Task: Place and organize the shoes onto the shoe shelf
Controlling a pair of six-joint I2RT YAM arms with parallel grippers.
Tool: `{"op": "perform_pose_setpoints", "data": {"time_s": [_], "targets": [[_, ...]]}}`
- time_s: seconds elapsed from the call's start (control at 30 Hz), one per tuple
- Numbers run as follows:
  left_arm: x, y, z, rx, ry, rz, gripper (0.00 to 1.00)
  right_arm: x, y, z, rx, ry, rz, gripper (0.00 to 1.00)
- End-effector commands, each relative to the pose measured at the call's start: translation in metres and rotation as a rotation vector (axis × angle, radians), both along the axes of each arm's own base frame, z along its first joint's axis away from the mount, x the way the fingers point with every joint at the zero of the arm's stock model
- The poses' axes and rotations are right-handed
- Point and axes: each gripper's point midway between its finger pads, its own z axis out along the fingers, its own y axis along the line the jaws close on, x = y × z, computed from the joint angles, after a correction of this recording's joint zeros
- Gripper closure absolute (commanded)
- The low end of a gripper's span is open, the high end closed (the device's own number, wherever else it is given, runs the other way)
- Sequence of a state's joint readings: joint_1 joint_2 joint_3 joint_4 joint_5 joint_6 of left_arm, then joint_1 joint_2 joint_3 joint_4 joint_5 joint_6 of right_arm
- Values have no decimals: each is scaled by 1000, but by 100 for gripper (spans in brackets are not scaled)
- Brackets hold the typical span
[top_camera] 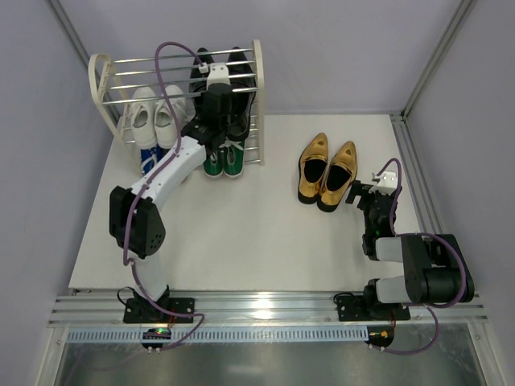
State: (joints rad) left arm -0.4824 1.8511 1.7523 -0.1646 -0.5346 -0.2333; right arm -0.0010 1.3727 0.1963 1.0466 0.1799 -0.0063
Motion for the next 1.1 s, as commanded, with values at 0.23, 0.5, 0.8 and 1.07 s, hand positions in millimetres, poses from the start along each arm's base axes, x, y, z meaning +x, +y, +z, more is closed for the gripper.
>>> {"op": "perform_pose_setpoints", "data": {"time_s": [0.23, 0.5, 0.8, 1.07], "targets": [[11, 17, 117, -191, -351, 115, 79, 6, 0, 24, -6, -90, 3, 3], [-3, 20, 127, -205, -361, 123, 37, 6, 0, 23, -7, -89, 2, 3], [-37, 20, 164, -196, -411, 109, 13, 6, 0, 23, -6, -87, 2, 3], [-88, -39, 136, -182, -177, -268, 10, 6, 0, 23, -6, -86, 3, 3]]}}
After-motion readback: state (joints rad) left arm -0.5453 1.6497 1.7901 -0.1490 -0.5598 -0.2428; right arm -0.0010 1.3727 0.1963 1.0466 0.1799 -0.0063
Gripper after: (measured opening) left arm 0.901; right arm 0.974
